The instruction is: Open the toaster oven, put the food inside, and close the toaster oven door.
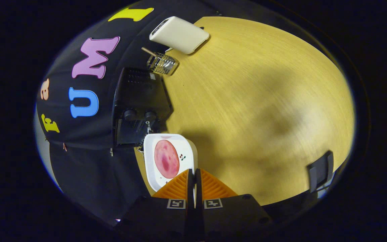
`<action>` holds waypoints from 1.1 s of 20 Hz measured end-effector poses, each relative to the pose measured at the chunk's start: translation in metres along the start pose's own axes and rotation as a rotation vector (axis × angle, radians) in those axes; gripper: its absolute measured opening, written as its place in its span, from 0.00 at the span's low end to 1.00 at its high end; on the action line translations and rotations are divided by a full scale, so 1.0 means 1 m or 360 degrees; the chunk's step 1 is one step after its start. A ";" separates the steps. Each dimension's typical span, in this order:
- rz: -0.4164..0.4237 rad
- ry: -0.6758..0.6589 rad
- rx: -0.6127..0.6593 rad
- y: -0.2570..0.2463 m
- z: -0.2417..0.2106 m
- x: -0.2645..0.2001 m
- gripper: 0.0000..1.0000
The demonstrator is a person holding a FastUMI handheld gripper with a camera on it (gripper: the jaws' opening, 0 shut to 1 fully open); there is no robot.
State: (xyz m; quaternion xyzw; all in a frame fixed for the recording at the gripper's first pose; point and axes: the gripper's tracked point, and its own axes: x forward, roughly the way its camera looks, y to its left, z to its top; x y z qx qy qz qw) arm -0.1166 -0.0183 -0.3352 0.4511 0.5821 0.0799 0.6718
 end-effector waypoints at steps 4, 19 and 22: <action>0.0066 -0.0025 0.0129 0.054 -0.037 0.017 0.05; 0.0026 -0.0344 0.0545 0.158 -0.066 0.144 0.05; -0.0005 -0.0445 0.0642 0.166 -0.055 0.165 0.05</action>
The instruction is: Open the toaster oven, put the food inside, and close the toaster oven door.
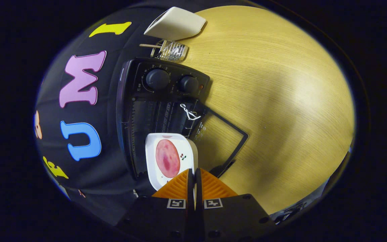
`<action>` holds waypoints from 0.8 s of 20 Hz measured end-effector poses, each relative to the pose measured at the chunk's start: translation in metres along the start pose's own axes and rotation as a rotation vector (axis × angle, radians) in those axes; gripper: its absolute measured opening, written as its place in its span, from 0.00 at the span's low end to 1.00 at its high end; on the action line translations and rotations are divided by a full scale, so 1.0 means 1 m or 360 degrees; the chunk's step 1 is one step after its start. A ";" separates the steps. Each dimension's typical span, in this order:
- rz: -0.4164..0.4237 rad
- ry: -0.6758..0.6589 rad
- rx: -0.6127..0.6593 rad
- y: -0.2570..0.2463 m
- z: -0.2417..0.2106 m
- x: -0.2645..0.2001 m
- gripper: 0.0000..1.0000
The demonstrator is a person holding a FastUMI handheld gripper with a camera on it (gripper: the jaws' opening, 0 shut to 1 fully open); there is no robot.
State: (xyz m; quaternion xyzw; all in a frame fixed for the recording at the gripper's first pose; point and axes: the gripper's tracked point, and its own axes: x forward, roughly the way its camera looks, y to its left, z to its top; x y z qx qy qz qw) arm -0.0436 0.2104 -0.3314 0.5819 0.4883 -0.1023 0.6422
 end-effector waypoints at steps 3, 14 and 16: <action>-0.0022 -0.0145 0.0159 0.008 0.012 0.023 0.05; -0.0043 -0.0432 0.0481 0.042 0.030 0.083 0.05; -0.0017 -0.0421 0.0519 0.049 0.027 0.090 0.05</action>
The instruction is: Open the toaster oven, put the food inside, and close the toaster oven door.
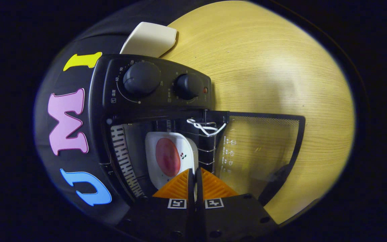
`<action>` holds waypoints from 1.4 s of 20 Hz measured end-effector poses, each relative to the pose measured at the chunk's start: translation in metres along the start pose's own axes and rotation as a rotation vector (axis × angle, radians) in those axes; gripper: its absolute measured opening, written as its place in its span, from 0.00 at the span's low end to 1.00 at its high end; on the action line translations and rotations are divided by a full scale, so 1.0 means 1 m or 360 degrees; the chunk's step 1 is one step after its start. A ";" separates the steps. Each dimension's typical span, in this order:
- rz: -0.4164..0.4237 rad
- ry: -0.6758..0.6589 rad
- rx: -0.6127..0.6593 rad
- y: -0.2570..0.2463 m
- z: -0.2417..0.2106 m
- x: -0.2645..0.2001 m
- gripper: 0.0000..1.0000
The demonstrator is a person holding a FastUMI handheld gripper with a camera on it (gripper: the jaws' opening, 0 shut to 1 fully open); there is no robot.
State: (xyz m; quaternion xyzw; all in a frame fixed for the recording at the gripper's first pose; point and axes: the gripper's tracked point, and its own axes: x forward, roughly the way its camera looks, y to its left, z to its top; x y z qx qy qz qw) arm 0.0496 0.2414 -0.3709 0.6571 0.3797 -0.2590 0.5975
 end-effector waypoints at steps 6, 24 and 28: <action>0.0044 0.0103 0.0102 0.006 -0.024 0.003 0.11; 0.0197 0.0309 -0.0610 0.008 -0.043 -0.096 0.98; 0.0272 0.0268 -0.1059 0.014 -0.046 -0.119 0.98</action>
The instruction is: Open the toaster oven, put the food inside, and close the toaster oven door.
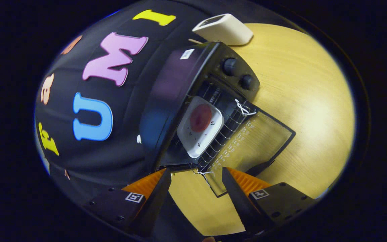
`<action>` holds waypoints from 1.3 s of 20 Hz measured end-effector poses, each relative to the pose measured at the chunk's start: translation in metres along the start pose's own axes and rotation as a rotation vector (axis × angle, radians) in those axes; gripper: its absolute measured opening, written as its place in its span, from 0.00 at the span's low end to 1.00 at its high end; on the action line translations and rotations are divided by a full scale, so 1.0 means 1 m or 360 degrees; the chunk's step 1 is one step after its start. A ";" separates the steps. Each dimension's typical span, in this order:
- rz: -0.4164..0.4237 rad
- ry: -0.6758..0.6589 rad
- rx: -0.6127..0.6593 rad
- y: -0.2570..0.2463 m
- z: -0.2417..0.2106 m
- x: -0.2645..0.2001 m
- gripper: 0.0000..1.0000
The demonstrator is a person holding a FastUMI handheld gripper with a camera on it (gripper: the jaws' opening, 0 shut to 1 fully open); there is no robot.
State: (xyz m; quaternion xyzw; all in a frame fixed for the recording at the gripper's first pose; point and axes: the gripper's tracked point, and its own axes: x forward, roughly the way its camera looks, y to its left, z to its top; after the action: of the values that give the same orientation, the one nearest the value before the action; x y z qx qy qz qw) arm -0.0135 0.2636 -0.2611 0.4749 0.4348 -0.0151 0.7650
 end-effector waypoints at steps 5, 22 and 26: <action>0.0071 -0.0231 -0.0748 0.023 0.013 -0.034 0.98; -0.0284 0.0344 -0.1438 -0.090 -0.104 -0.014 0.99; -0.0496 0.0421 -0.1444 -0.131 -0.104 0.006 0.99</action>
State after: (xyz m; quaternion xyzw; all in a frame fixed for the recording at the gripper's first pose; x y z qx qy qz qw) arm -0.1345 0.2706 -0.3758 0.0214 0.5569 0.1218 0.8214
